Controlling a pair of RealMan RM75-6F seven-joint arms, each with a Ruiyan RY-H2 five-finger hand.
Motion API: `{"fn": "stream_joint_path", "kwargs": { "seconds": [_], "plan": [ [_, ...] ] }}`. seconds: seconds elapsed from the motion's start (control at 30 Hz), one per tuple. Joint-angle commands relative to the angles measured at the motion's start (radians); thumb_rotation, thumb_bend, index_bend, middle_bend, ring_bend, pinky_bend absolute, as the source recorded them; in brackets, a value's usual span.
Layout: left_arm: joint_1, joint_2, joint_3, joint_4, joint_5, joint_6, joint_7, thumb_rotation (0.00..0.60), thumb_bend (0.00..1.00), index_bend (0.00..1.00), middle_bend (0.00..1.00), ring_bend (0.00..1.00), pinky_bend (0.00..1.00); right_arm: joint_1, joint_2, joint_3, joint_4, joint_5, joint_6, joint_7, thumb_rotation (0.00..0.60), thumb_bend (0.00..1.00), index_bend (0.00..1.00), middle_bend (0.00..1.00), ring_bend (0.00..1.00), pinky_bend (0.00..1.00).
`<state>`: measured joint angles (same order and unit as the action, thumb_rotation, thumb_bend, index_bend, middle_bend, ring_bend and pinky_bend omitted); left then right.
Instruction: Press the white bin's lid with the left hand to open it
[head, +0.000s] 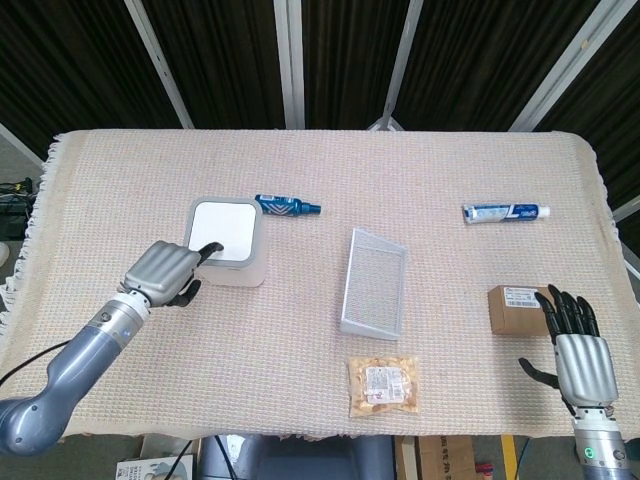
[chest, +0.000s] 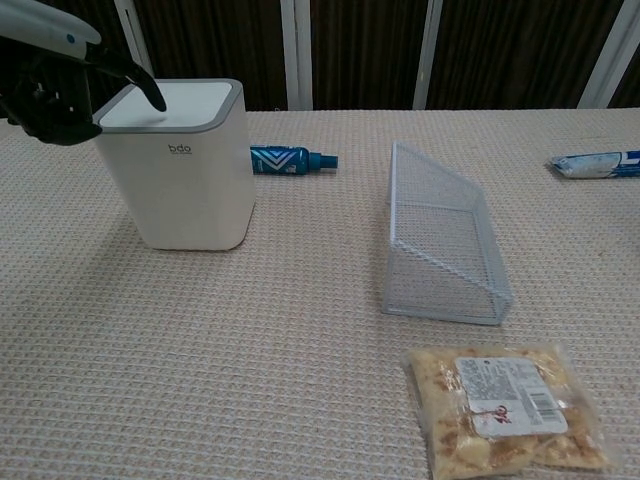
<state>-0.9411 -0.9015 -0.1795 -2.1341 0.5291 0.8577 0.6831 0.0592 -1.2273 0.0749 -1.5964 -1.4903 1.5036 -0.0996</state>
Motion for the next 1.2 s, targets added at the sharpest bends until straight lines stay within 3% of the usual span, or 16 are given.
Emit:
{"fn": "stream_joint_path", "kwargs": {
  "seconds": [0.03, 0.53, 0.8, 0.87, 0.97, 1.1, 1.2],
  "plan": [
    [-0.045, -0.041, 0.028, 0.019, -0.056, 0.035, 0.042, 0.6, 0.73, 0.16, 0.88, 0.77, 0.67, 0.0, 0.0, 0.001, 0.003, 0.003, -0.003, 0.003, 0.6, 0.14, 0.13, 0.0, 0.03, 0.0],
    [-0.137, -0.114, 0.113, 0.042, -0.179, 0.099, 0.145, 0.6, 0.73, 0.24, 0.88, 0.77, 0.67, 0.002, 0.001, 0.001, 0.011, 0.003, -0.004, 0.019, 0.6, 0.14, 0.13, 0.0, 0.03, 0.0],
    [-0.105, -0.071, 0.053, -0.076, -0.039, 0.268, 0.082, 0.6, 0.64, 0.23, 0.77, 0.72, 0.67, 0.002, 0.001, -0.001, 0.013, 0.002, -0.006, 0.021, 0.6, 0.14, 0.13, 0.0, 0.03, 0.0],
    [-0.078, -0.037, 0.05, -0.133, 0.022, 0.336, 0.079, 0.6, 0.58, 0.23, 0.71, 0.67, 0.65, 0.003, 0.0, -0.002, 0.013, 0.001, -0.008, 0.021, 0.6, 0.14, 0.13, 0.0, 0.03, 0.0],
    [-0.028, 0.014, 0.078, -0.221, 0.103, 0.461, 0.121, 0.6, 0.43, 0.22, 0.55, 0.51, 0.57, 0.005, -0.002, -0.004, 0.015, 0.0, -0.011, 0.019, 0.6, 0.14, 0.13, 0.0, 0.03, 0.0],
    [0.059, 0.024, 0.153, -0.222, 0.235, 0.586, 0.165, 0.6, 0.3, 0.21, 0.34, 0.27, 0.37, 0.006, -0.005, -0.007, 0.015, -0.002, -0.014, 0.014, 0.6, 0.14, 0.13, 0.0, 0.03, 0.0],
    [0.174, 0.012, 0.249, -0.222, 0.403, 0.703, 0.178, 0.6, 0.25, 0.19, 0.27, 0.21, 0.3, 0.006, -0.007, -0.011, 0.011, -0.009, -0.012, 0.006, 0.6, 0.14, 0.13, 0.0, 0.03, 0.0]
  ]
}}
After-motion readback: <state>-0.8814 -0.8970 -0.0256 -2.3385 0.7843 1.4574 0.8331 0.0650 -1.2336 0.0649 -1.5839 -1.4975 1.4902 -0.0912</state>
